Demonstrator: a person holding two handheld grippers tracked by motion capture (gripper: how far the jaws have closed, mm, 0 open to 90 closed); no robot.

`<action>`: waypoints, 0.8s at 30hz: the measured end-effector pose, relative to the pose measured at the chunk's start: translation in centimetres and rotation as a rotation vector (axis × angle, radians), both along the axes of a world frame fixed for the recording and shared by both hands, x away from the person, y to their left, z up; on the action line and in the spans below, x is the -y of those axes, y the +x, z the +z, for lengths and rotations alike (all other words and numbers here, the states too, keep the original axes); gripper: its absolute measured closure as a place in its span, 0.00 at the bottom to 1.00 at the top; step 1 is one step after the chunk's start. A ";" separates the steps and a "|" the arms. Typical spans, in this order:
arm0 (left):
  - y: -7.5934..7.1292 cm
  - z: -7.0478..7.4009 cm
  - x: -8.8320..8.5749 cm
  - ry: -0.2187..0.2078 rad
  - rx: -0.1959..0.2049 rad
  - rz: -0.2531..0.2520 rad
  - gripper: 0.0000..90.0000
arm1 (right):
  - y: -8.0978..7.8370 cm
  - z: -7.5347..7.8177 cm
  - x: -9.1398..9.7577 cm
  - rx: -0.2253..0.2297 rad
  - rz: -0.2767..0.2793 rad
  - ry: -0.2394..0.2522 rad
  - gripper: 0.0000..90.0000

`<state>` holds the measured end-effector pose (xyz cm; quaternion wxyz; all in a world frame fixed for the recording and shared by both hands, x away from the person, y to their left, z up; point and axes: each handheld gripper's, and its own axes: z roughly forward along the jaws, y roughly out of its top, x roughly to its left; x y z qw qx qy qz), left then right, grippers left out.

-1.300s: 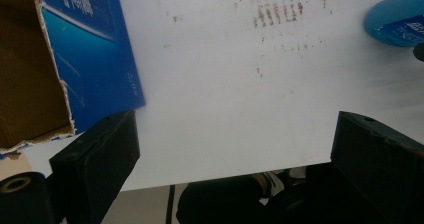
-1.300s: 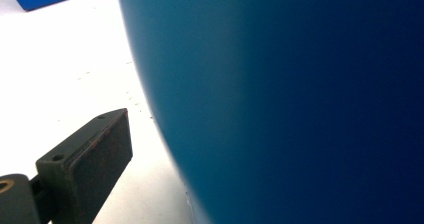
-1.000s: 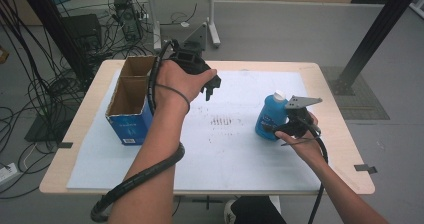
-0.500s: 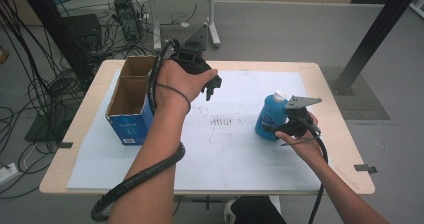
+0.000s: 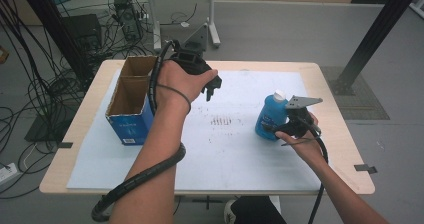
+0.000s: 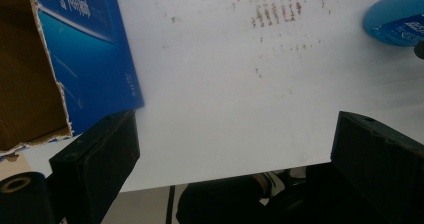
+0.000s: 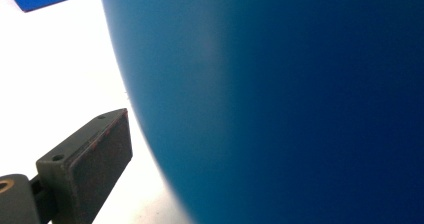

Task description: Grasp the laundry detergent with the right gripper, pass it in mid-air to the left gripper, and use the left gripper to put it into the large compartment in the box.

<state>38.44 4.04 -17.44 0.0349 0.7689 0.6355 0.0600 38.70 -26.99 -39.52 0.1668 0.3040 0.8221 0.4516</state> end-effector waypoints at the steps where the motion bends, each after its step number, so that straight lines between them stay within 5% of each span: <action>1: 0.0 0.0 0.0 0.003 -0.001 0.000 0.07 | 0.0 0.0 0.0 0.000 0.000 0.000 0.02; 16: 0.0 0.0 -0.2 0.003 -0.001 0.003 0.07 | 0.0 -0.1 0.0 -0.001 -0.005 -0.002 0.05; 24: 0.0 0.0 0.0 0.002 0.000 -0.001 0.07 | 0.1 -0.2 0.1 0.003 -0.015 0.000 0.15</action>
